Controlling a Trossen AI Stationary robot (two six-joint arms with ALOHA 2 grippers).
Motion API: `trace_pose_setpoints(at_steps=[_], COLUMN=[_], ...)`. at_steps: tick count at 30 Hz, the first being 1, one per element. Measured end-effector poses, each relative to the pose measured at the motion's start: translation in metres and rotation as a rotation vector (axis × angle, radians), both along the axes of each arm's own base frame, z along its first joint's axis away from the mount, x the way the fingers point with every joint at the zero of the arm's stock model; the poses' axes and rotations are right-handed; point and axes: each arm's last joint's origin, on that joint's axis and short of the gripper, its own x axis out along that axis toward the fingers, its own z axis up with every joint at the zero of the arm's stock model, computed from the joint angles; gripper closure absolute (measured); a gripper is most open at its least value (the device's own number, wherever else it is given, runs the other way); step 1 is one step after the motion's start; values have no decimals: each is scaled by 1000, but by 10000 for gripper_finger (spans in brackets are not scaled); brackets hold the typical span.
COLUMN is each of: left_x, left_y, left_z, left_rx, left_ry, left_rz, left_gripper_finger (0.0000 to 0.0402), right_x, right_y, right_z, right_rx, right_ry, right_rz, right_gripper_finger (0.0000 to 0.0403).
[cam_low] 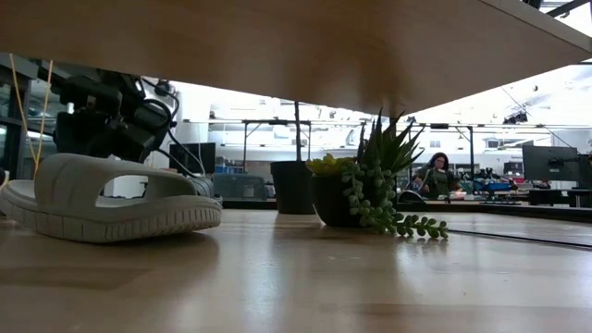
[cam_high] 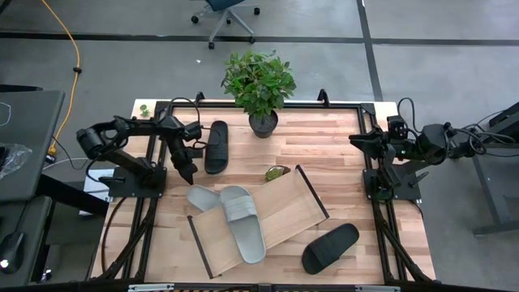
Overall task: Pick and place slides into the shelf
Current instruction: Put the gray slipper on the shelf
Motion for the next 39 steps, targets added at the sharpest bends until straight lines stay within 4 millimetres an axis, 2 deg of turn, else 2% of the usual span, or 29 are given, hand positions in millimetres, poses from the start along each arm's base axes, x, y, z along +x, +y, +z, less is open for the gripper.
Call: trace_pose_setpoints(at_steps=[4, 13, 39], left_x=[0, -10, -7], left_y=[0, -12, -9], left_z=[-1, -15, -16], left_rx=[5, -46, -57], left_ry=[1, 38, 44], left_rz=[-2, 34, 105], left_gripper_finger=[208, 208, 208], right_x=[0, 0, 0], right_y=[0, 0, -1], right_z=[0, 0, -2], right_rx=[0, -9, -27], right_ry=[0, 2, 27], right_rz=[0, -15, -25], right_gripper_finger=[261, 261, 261])
